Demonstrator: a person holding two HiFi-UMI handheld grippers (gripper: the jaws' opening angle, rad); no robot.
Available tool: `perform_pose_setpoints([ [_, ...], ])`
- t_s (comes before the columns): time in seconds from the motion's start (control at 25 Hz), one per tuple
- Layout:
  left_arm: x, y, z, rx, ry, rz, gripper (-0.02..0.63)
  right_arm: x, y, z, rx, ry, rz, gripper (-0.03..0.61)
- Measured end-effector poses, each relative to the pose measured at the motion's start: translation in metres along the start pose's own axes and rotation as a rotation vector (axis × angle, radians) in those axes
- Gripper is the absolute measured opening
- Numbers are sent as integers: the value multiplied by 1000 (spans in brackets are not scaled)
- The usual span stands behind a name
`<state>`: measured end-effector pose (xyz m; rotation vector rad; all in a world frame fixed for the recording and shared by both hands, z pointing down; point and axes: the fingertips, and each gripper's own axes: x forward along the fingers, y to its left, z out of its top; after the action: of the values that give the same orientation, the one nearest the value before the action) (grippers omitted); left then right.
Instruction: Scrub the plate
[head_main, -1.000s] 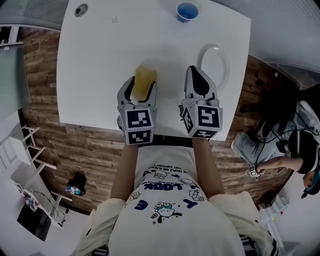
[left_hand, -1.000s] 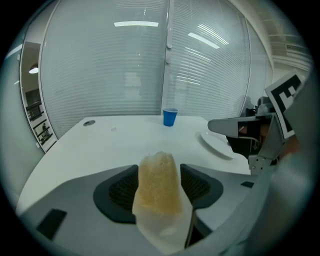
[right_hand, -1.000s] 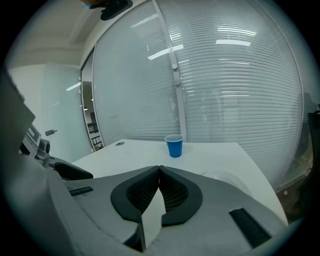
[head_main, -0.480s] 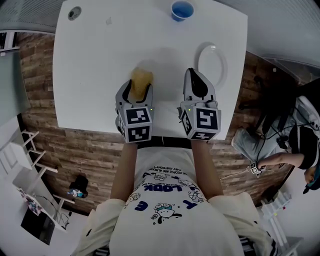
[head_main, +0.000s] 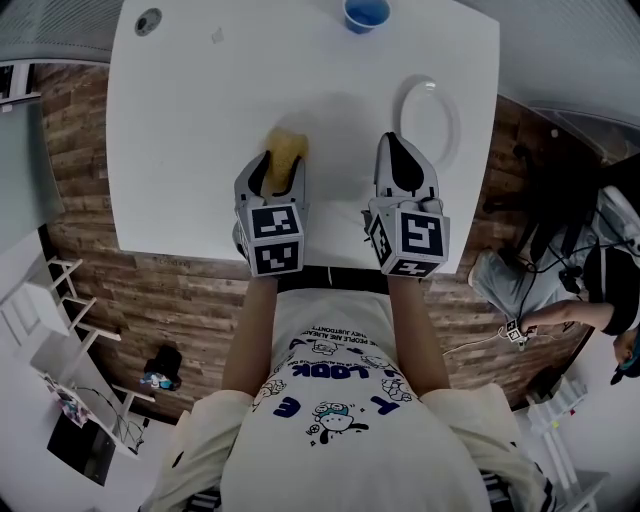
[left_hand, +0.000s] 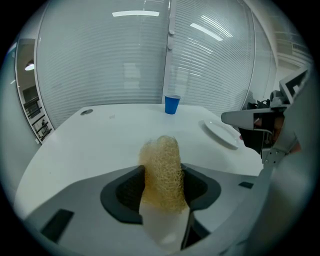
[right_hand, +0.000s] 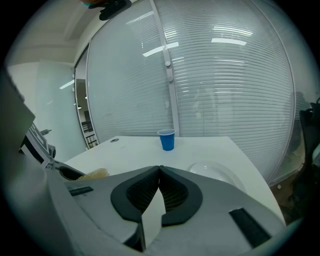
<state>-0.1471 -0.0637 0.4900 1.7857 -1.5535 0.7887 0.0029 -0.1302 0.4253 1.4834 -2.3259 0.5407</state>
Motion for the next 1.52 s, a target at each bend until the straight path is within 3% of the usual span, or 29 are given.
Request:
perform_pose_setpoints([
  [0.44, -8, -8, 6, 7, -10, -41, 181, -12, -6, 12, -5, -37, -28, -6],
  [0.8, -25, -26, 60, 61, -124, -86, 179, -26, -19, 29, 18, -92, -78, -6],
  [1.04, -28, -56, 91, 119, -177, -147, 179, -39, -39, 37, 49, -123, -130, -6],
  [1.52, -16, -130, 117, 235, -193, -280, 179, -72, -105, 25, 152, -136, -282, -6],
])
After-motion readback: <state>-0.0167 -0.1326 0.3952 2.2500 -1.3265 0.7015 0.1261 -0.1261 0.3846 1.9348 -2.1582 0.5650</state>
